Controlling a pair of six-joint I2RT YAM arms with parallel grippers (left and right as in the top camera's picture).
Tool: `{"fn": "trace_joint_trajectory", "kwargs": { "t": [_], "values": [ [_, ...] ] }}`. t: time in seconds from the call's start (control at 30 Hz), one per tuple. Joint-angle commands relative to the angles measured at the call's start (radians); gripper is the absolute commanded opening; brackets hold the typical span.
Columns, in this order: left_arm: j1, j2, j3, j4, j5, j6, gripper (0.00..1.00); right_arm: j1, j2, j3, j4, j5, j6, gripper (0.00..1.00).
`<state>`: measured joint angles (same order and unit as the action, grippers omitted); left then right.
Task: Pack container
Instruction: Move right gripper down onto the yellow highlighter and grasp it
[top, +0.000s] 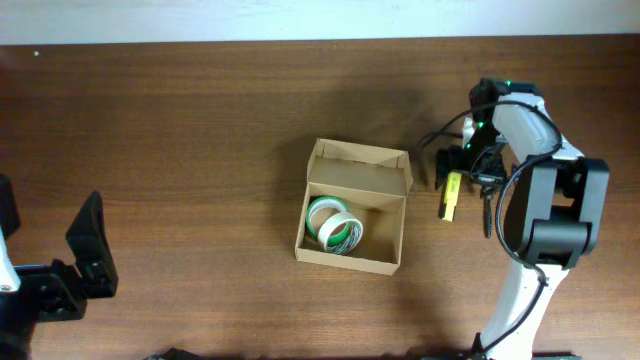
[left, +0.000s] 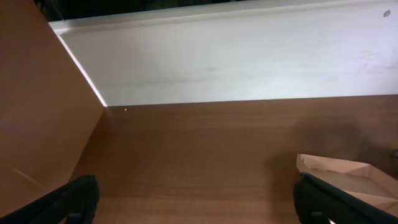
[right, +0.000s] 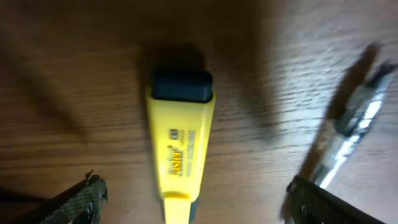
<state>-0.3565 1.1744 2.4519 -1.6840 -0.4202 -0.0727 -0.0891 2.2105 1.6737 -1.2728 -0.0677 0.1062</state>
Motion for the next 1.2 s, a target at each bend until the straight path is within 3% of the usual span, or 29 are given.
{"fn": "trace_joint_trajectory", "kwargs": {
  "t": [0.0, 0.33, 0.53, 0.73, 1.0, 1.17],
  "values": [
    [0.007, 0.007, -0.005, 0.0, -0.01, -0.01, 1.0, 0.004, -0.003, -0.058, 0.02, 0.02, 0.019, 0.93],
    [0.007, 0.007, -0.005, 0.005, -0.01, -0.01, 1.0, 0.004, -0.003, -0.089, 0.039, 0.019, 0.019, 0.87],
    [0.007, 0.007, -0.005, 0.005, -0.01, -0.01, 0.99, 0.004, -0.003, -0.089, 0.04, 0.019, 0.019, 0.7],
    [0.007, 0.007, -0.005, 0.004, -0.003, -0.01, 0.99, 0.004, -0.003, -0.089, 0.04, 0.016, 0.019, 0.59],
    [0.007, 0.007, -0.005, 0.004, -0.003, -0.01, 1.0, 0.004, -0.003, -0.089, 0.04, 0.008, 0.019, 0.28],
    [0.007, 0.007, -0.005, 0.004, -0.003, -0.01, 1.0, 0.004, -0.003, -0.089, 0.043, 0.008, 0.019, 0.14]
  ]
}}
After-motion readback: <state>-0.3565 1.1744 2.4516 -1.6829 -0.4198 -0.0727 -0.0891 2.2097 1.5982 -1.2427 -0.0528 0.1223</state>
